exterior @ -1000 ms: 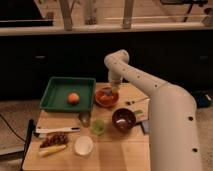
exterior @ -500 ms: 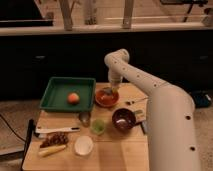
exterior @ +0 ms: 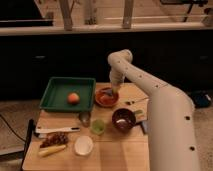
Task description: Wipe red bowl with towel
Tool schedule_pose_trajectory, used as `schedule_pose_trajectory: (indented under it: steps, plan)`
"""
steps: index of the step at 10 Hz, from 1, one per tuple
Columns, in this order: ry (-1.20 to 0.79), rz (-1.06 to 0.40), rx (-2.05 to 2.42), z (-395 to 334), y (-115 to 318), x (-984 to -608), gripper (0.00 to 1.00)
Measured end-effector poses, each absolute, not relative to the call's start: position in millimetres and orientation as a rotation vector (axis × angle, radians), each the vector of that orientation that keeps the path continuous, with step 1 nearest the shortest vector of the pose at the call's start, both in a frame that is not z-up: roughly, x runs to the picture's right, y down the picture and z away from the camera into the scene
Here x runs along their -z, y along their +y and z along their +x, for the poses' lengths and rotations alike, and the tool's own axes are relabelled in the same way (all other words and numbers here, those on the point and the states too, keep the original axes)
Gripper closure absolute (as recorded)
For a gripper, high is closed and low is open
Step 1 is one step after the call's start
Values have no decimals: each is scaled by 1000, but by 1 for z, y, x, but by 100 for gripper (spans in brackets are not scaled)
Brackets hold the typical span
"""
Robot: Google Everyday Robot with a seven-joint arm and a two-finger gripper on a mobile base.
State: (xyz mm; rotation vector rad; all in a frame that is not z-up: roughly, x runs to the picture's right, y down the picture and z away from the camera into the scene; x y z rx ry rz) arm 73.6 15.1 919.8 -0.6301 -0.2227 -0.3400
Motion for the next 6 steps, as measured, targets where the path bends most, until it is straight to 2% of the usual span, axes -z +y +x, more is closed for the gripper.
schedule_pose_trajectory:
  steps: [6]
  plan:
    - [-268,-616,400,62,11,-936,100]
